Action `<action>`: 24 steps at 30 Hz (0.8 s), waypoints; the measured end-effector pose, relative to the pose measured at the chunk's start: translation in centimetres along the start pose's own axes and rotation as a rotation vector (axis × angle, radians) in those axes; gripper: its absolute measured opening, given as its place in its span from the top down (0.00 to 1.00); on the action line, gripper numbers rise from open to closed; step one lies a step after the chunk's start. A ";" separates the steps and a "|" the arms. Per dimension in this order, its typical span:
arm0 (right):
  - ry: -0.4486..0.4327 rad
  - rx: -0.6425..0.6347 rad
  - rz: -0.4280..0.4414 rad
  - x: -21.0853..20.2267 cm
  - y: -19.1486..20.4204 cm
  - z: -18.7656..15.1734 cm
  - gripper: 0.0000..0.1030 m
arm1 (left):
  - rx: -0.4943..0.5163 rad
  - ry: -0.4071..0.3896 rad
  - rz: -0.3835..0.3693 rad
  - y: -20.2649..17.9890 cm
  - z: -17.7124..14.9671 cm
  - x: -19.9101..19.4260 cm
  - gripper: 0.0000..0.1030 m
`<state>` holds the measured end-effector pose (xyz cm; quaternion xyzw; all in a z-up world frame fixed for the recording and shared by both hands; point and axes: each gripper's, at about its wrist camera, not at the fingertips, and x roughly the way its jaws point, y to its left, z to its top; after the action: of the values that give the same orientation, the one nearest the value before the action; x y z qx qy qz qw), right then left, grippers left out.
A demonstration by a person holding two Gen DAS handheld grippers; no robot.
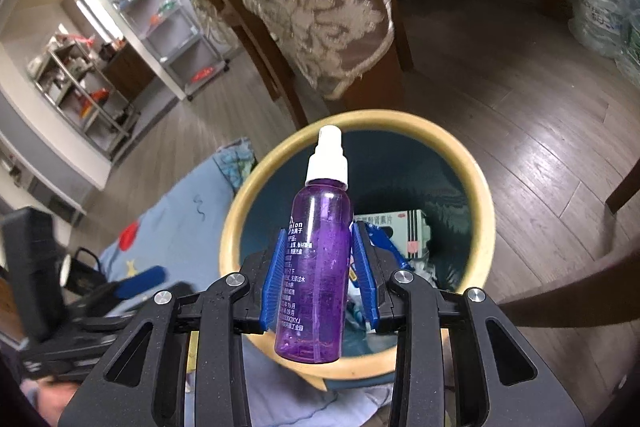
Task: Collect trash
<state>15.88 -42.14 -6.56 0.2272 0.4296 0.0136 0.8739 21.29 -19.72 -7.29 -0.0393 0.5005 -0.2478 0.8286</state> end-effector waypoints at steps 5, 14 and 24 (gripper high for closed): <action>0.077 -0.025 -0.048 3.4 0.4 -0.3 0.65 | 0.001 -0.022 0.005 1.0 -0.6 -2.0 0.08; 0.108 -0.055 -0.079 3.4 1.3 -1.4 0.53 | 0.042 -0.066 0.017 0.6 -1.1 -3.9 0.06; -0.018 -0.147 -0.071 -4.0 2.9 -2.2 0.29 | 0.062 -0.152 0.047 -0.4 -1.6 -6.6 0.06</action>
<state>12.20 -39.62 -3.53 0.1473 0.4272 0.0121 0.8920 17.28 -16.80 -2.61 -0.0205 0.4289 -0.2401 0.8706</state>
